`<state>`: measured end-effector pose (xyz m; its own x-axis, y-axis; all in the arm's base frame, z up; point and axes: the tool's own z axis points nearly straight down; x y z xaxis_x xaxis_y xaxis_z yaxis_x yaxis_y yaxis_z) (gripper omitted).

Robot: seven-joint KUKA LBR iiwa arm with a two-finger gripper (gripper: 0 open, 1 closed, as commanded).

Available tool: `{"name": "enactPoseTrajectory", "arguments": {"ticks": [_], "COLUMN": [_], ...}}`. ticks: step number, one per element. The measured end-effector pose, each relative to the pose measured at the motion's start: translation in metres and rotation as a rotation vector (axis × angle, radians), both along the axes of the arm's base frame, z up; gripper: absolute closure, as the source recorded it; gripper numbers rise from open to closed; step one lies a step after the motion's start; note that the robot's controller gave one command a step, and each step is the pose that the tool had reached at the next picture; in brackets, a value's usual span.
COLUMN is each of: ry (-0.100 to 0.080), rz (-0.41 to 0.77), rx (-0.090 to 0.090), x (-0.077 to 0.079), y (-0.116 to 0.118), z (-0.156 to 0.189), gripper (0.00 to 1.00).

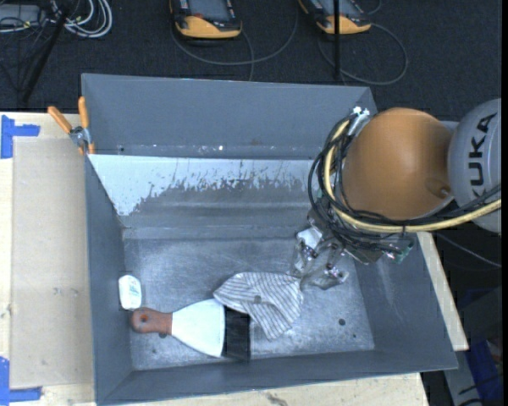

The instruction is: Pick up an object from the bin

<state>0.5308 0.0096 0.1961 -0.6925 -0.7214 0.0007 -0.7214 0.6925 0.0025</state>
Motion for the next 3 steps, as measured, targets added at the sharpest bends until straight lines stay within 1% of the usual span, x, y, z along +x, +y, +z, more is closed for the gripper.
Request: {"name": "enactPoseTrajectory", "arguments": {"ticks": [1, 2, 3], "ry": [-0.015, 0.013, -0.001], "rz": [0.016, 0.015, 0.009], "rx": [-0.001, 0.001, 0.0], "x": [0.012, 0.0, 0.015], "y": [-0.004, -0.004, -0.003], "z": [-0.017, -0.005, 0.055], "gripper": [1.0, 1.0, 1.0]}}
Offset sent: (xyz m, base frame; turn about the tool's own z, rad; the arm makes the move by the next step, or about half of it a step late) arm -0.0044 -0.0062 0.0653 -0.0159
